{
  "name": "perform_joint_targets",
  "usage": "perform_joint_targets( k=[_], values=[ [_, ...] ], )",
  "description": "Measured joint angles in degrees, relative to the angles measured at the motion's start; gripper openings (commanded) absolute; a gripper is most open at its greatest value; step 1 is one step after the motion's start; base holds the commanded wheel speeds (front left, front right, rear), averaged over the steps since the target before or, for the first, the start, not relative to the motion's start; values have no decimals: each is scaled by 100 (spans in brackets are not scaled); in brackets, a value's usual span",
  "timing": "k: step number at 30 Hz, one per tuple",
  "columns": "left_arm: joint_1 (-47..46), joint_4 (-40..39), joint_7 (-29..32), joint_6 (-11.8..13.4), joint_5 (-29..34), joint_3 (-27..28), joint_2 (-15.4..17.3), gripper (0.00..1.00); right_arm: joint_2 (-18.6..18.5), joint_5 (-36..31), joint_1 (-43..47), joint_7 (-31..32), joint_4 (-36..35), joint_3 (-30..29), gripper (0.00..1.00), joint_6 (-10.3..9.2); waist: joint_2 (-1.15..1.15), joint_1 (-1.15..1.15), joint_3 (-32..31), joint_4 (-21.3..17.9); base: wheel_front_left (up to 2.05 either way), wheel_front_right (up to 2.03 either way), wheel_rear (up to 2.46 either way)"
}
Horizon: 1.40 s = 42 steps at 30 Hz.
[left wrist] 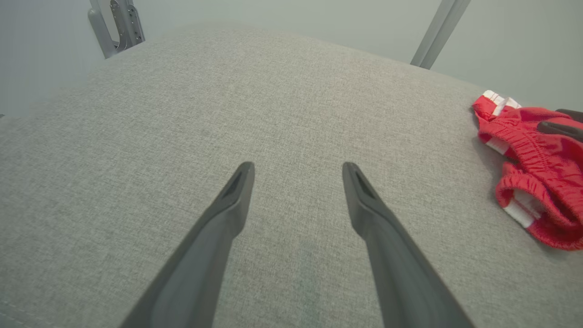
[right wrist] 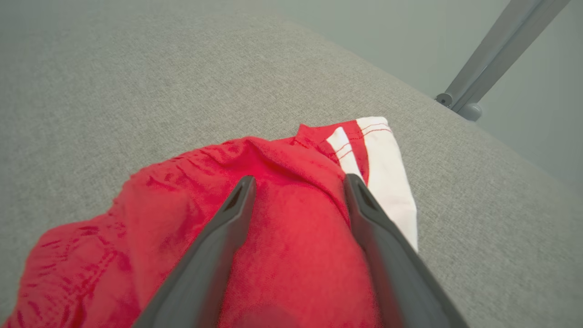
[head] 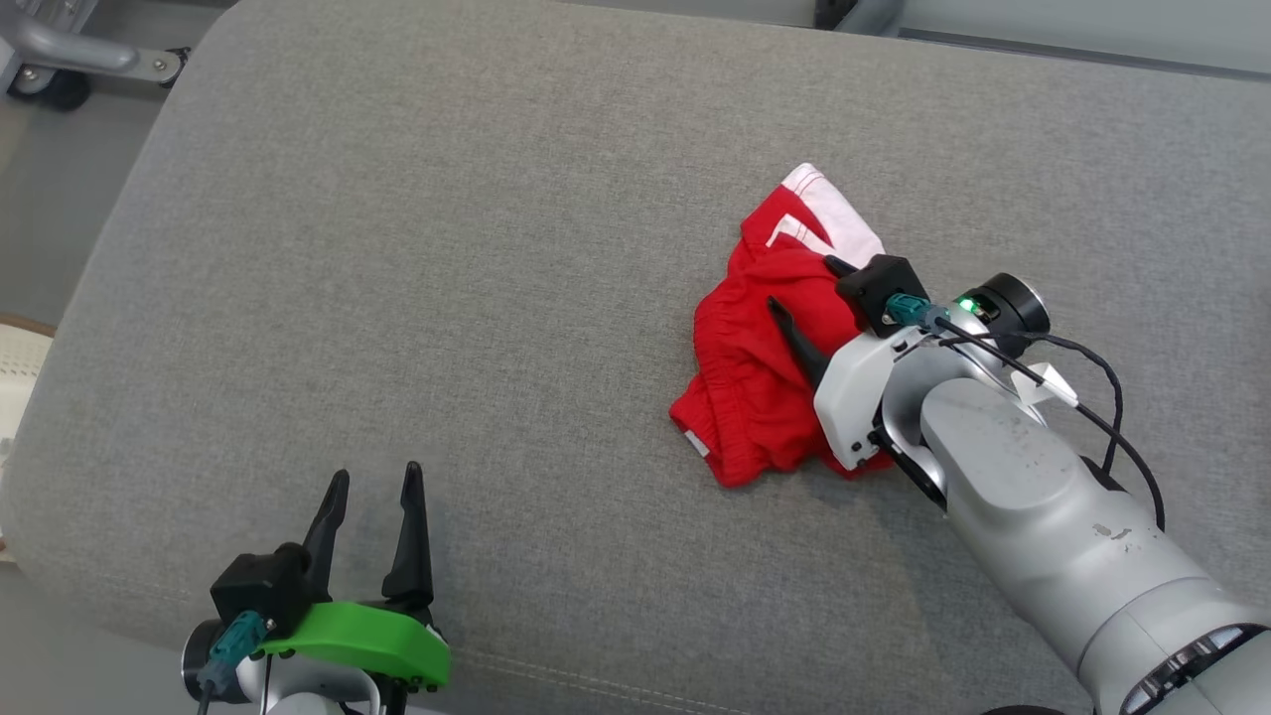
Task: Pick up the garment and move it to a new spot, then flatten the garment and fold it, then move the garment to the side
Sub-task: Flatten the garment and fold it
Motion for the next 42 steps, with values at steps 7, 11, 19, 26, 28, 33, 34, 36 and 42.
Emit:
perform_joint_targets(
  k=[7,11,19,26,28,33,34,36,42],
  values=[
    [-46,49,-1,-2,29,-64,0,100,40,22,-188,-19,690,312,44,0,0,0,37,233,0,0,0],
    [-46,46,-1,-21,73,-76,0,100,85,158,-274,-86,965,227,0,0,0,0,-36,275,0,0,0],
    [52,58,-1,-29,78,-16,0,100,-69,287,-448,-283,516,-608,0,0,0,0,-143,275,0,0,0],
    [63,41,-1,-54,33,-48,0,100,-309,-178,-315,-304,-1471,-2393,0,0,0,0,-175,157,0,0,0],
    [61,43,-1,-70,1,-113,0,100,-229,-528,-186,-304,-1939,-2709,0,-1,0,0,-188,137,0,0,0],
    [42,108,-1,-112,-113,-370,-2,100,193,-1133,279,-305,-2247,-2290,0,-1,0,0,-182,194,0,0,0],
    [37,116,-1,-119,-136,-430,-1,100,245,-1136,357,-304,-2146,-2181,0,0,0,0,-173,228,0,0,0],
    [18,138,-1,-129,-153,-524,-3,100,276,-1137,479,-305,-1863,-1934,0,0,0,0,-147,315,0,0,0],
    [-47,137,-1,-136,-208,-606,-1,100,357,-773,809,-304,-1054,-1049,97,0,0,0,-57,614,0,0,0]
  ],
)
